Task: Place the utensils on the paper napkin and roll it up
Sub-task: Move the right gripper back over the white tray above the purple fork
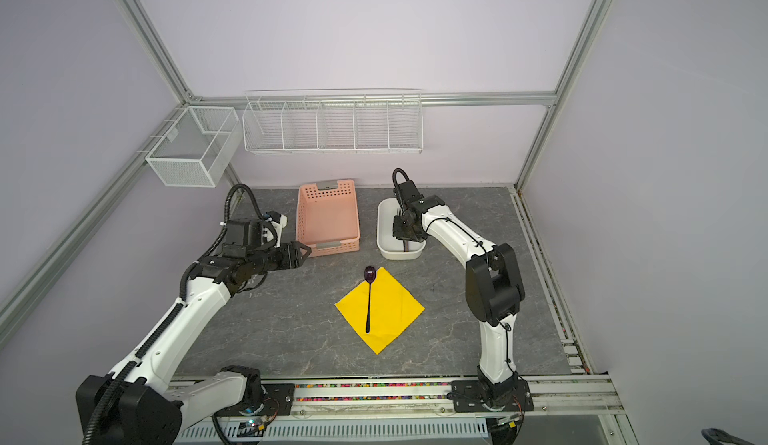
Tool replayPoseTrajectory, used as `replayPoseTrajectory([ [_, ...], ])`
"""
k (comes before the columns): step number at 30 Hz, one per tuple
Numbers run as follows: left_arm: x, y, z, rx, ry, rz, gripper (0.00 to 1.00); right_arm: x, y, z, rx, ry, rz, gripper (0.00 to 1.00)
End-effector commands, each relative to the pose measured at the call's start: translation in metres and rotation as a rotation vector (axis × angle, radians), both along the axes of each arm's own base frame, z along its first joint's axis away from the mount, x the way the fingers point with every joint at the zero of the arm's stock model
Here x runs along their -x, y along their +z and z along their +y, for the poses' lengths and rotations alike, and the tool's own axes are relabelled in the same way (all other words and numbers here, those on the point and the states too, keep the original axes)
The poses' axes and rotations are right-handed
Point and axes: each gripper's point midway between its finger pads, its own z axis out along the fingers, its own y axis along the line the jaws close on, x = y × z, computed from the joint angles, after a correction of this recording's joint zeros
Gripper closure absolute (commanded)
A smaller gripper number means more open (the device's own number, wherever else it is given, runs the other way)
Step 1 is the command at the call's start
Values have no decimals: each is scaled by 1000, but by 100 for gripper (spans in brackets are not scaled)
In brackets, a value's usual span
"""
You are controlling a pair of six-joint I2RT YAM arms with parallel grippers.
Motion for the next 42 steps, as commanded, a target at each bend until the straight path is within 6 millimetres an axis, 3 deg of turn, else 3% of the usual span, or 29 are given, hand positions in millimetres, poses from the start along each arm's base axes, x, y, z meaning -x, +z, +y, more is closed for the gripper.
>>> replayPoseTrajectory([
  [1, -2, 2, 6, -28, 6, -36, 35, -9, -20, -2, 5, 36, 50, 77],
  [11, -4, 0, 6, -41, 2, -42, 35, -51, -52, -2, 34, 33, 80, 78],
  [20, -4, 9, 7, -37, 8, -85, 35, -82, -66, 8, 25, 46, 80, 79],
  [42, -7, 4, 3, -22, -5, -65, 35, -102, -89, 4, 55, 30, 87, 82],
])
